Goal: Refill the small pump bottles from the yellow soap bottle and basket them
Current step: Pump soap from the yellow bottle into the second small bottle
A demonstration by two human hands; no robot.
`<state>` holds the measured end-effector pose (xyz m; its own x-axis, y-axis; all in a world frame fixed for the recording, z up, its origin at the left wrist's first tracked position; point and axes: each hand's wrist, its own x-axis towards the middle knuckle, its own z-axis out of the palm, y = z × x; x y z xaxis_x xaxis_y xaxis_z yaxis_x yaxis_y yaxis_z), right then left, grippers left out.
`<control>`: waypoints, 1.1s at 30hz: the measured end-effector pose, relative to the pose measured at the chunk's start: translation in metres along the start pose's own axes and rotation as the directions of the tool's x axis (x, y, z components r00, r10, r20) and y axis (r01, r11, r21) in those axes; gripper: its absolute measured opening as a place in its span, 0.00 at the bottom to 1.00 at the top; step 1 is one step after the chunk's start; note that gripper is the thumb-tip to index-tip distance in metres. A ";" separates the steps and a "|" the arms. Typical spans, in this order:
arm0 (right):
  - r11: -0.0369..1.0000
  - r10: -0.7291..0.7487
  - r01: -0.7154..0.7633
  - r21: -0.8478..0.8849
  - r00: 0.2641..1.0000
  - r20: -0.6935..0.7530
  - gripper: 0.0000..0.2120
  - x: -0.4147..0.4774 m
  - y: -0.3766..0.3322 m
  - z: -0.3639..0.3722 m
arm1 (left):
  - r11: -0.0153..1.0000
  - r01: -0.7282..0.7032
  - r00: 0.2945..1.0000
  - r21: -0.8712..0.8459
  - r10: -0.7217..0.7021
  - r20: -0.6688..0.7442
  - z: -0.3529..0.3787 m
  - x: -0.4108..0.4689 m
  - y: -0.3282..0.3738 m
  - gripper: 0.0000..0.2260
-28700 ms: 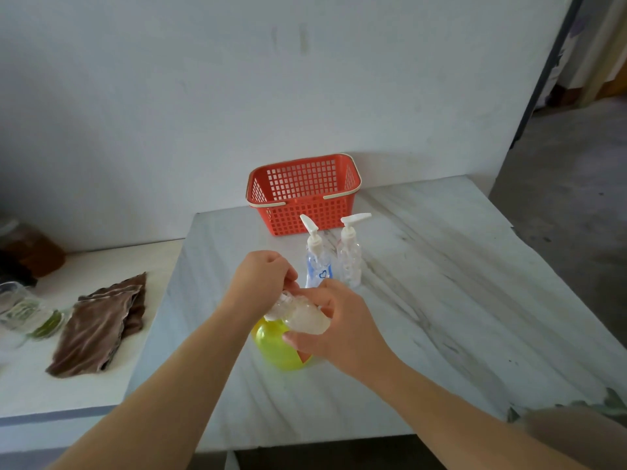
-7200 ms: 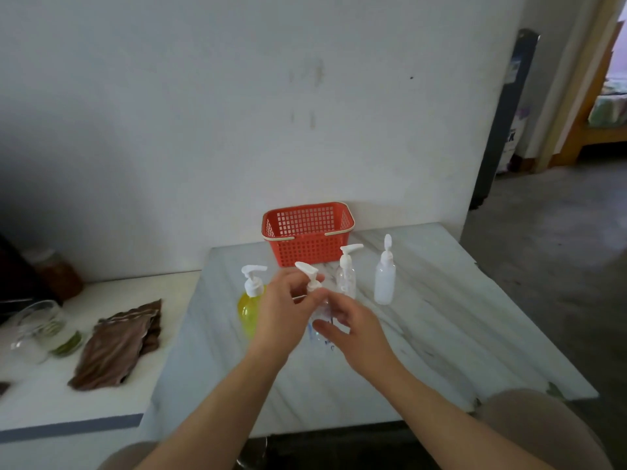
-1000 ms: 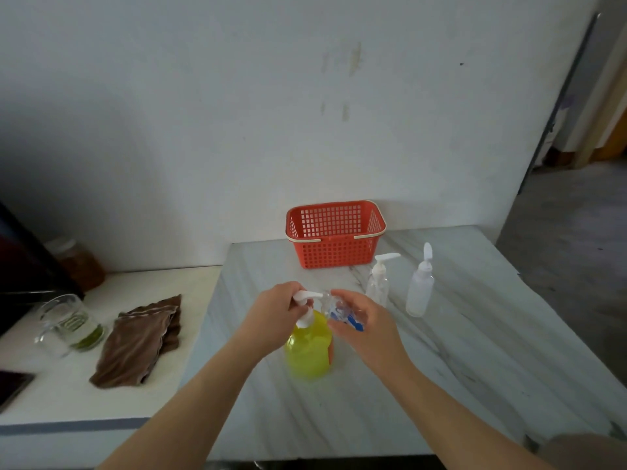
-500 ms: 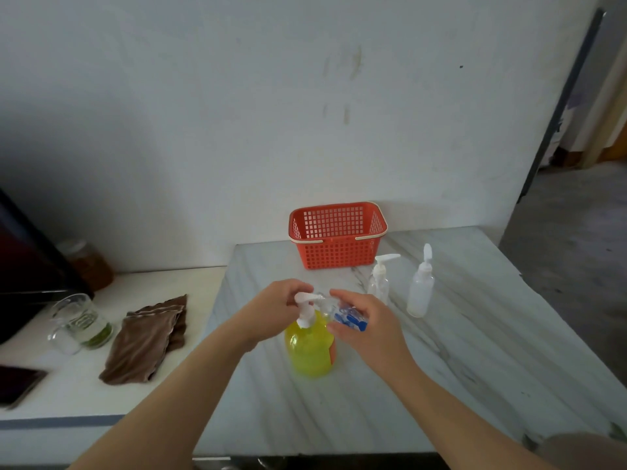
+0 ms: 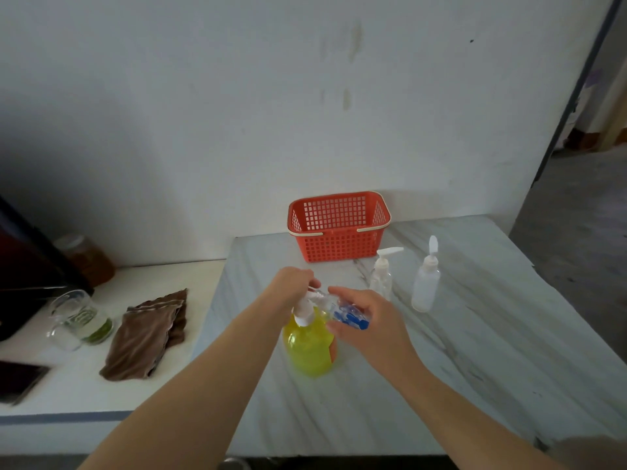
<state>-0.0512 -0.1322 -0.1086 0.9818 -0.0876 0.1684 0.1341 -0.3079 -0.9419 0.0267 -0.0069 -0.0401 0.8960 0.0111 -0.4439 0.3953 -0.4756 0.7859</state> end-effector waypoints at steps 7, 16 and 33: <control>0.999 -0.036 0.036 0.024 0.999 0.017 0.23 0.002 0.000 0.000 | 0.998 -0.054 0.999 0.039 0.054 0.000 0.006 0.005 -0.002 0.13; 0.996 -0.052 0.051 0.068 0.999 0.008 0.24 0.000 0.009 -0.001 | 0.976 -0.158 0.982 0.151 0.172 -0.081 0.018 0.018 -0.016 0.14; 0.997 -0.023 0.018 0.081 0.998 0.056 0.25 0.003 0.014 -0.002 | 0.987 -0.154 0.986 0.054 0.157 -0.060 0.016 0.020 -0.016 0.16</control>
<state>-0.0468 -0.1387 -0.1208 0.9845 -0.0278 0.1734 0.1625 -0.2313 -0.9592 0.0353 -0.0136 -0.0687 0.9574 -0.0109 -0.2887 0.2415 -0.5182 0.8205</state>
